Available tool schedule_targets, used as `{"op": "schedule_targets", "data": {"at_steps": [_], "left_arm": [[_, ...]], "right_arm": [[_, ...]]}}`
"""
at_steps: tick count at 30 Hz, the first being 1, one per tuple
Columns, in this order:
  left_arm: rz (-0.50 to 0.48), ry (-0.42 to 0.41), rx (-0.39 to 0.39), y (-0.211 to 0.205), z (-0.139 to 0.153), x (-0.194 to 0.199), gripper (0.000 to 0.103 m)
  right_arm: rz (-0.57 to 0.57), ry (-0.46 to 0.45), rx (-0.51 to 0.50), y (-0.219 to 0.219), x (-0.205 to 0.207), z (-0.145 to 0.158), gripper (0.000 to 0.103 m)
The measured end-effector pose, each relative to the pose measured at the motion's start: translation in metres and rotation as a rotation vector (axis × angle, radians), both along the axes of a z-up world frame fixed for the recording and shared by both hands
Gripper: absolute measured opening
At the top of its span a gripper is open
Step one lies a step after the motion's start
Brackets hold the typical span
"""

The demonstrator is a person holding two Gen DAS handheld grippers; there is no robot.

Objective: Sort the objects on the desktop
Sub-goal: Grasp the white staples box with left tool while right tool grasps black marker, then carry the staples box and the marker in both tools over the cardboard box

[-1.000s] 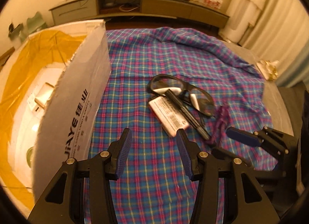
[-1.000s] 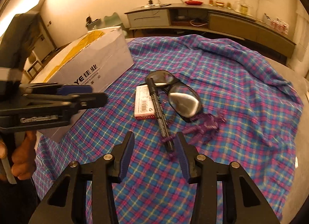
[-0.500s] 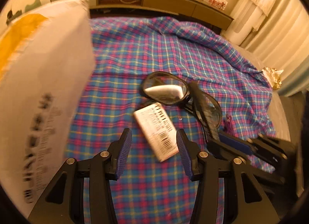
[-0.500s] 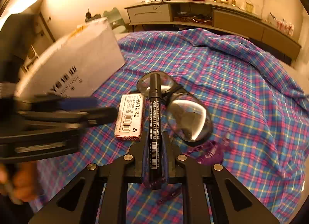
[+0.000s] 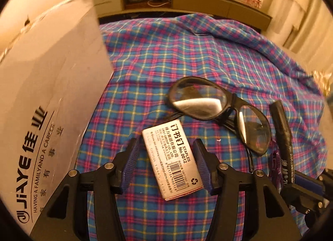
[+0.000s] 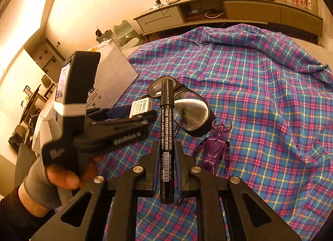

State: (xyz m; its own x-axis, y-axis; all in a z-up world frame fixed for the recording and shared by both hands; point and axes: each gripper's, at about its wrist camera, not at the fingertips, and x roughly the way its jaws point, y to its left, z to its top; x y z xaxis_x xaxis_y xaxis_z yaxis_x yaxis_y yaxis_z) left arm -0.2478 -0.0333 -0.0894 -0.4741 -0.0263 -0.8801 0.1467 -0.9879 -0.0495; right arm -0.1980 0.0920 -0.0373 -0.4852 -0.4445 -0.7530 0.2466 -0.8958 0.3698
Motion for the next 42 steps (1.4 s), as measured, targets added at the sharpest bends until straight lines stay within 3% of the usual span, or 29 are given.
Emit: {"op": "schedule_targets", "data": {"at_steps": [8,11,14,18,22,24,25,26,28,37,42], "left_arm": [[-0.04,0.054,-0.06,0.009,-0.004,-0.002,0.066],[0.011,0.042,-0.065,0.0,-0.002,-0.002,0.064],[0.032,0.055,0.001,-0.008,0.007,0.004,0.064],[0.056,0.011,0.05,-0.017,0.0,0.004,0.064],[0.021,0.033,-0.037,-0.004,-0.002,0.005,0.065],[0.004,0.04,-0.046,-0.002,-0.003,0.006,0.062],[-0.006,0.044,-0.046,-0.003,-0.002,0.006,0.047],[-0.009,0.044,-0.045,-0.004,-0.001,0.007,0.04],[-0.01,0.038,-0.003,-0.007,0.002,0.009,0.04],[-0.042,0.095,0.014,-0.006,0.037,0.039,0.039],[-0.068,0.126,0.023,-0.009,0.058,0.064,0.039]], "right_arm": [[-0.007,-0.003,0.008,0.002,0.002,-0.002,0.015],[-0.01,-0.005,0.007,0.002,0.002,-0.004,0.015],[-0.015,-0.005,0.007,0.003,0.002,-0.003,0.015],[-0.015,-0.004,0.006,0.003,0.001,-0.003,0.015],[-0.003,-0.002,0.012,-0.001,0.002,-0.003,0.015],[0.004,0.001,0.02,-0.004,0.003,-0.002,0.015],[0.007,0.002,0.023,-0.005,0.003,-0.002,0.015],[0.007,0.005,0.026,-0.006,0.004,0.0,0.015],[0.005,0.012,0.033,-0.007,0.005,0.001,0.015],[0.007,0.047,0.049,-0.017,0.011,0.019,0.015],[0.014,0.086,0.112,-0.033,0.023,0.031,0.015]]}}
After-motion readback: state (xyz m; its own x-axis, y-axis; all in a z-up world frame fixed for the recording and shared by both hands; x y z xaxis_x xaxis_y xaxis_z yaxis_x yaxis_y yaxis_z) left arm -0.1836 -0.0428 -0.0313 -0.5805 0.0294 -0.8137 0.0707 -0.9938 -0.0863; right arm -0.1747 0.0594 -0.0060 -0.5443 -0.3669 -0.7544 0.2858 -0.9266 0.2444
